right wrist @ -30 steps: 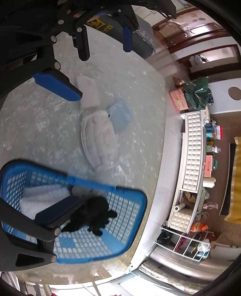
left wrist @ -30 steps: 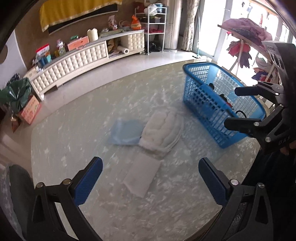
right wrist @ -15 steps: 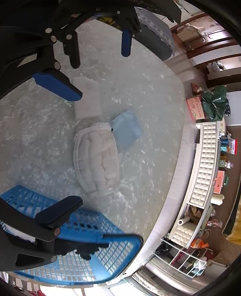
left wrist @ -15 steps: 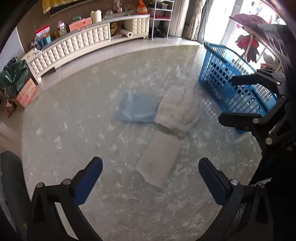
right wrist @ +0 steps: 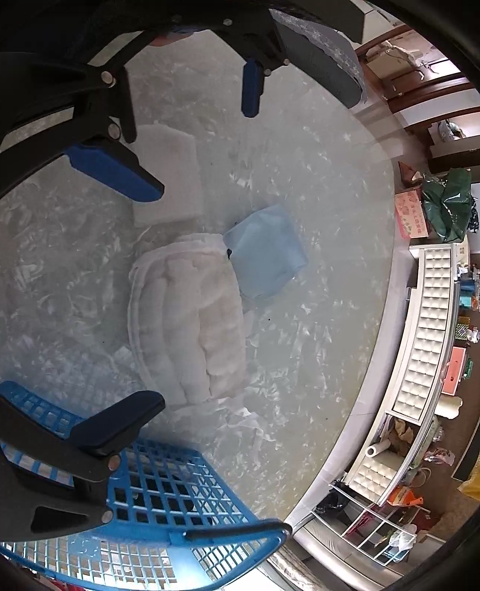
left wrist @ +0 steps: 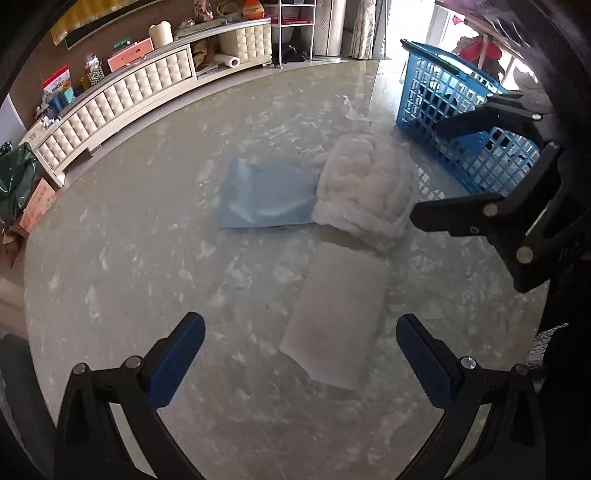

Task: Organize soft objects
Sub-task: 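Move the right gripper to the white quilted pad while the left gripper reaches the white foam strip, then close the right gripper on the quilted pad while the left gripper grasps the foam strip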

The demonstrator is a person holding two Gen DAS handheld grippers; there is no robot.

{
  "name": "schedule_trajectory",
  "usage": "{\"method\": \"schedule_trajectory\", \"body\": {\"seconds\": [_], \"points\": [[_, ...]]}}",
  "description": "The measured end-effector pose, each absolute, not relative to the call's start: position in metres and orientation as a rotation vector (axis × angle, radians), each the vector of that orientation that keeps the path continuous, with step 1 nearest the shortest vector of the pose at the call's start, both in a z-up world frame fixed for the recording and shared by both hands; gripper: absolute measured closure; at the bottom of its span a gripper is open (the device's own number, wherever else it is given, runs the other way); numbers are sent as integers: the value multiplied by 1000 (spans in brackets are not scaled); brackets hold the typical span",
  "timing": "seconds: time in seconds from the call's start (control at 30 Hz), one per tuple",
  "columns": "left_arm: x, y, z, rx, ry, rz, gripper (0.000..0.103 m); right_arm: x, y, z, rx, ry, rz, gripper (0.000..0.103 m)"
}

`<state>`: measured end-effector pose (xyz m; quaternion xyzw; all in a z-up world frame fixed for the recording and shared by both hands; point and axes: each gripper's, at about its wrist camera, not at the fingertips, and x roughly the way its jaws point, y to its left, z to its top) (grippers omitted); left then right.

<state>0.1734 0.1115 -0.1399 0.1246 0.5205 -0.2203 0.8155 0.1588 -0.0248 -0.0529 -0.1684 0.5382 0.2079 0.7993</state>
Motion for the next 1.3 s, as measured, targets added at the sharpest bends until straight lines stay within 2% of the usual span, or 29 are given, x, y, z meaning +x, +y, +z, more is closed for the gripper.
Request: {"method": "schedule_trajectory", "body": {"seconds": [0.47, 0.7, 0.8, 0.83, 0.87, 0.9, 0.93, 0.97, 1.0, 1.03, 1.07, 1.1, 1.17, 1.3], "points": [[191, 96, -171, 335, 1157, -460, 0, 181, -38, -83, -313, 1185, 338, 0], [198, 94, -177, 269, 1185, -457, 0, 189, -42, -96, -278, 1180, 316, 1], [200, 89, -183, 288, 1189, -451, 11, 193, -46, -105, -258, 1208, 320, 3], [200, 87, -183, 313, 1183, -441, 18, 194, -48, -107, -250, 1214, 323, 8], [200, 86, -182, 308, 1183, -447, 32, 194, -49, -110, -232, 1220, 342, 11], [202, 83, -180, 308, 1178, -449, 41, 194, -50, -110, -212, 1222, 351, 12], [203, 83, -177, 304, 1174, -453, 56, 194, -51, -109, -207, 1214, 351, 19], [204, 84, -176, 294, 1176, -458, 67, 194, -52, -107, -208, 1204, 358, 31], [204, 84, -175, 280, 1177, -469, 72, 193, -52, -106, -207, 1193, 364, 39], [204, 85, -174, 278, 1176, -472, 84, 192, -53, -102, -206, 1182, 371, 53], [204, 85, -174, 281, 1175, -468, 87, 191, -52, -102, -204, 1178, 377, 61], [204, 86, -174, 279, 1176, -467, 87, 189, -51, -102, -203, 1175, 386, 63], [204, 88, -174, 270, 1186, -467, 88, 186, -49, -100, -205, 1171, 397, 78], [204, 92, -169, 259, 1190, -458, 88, 180, -46, -97, -225, 1157, 403, 85]]}}
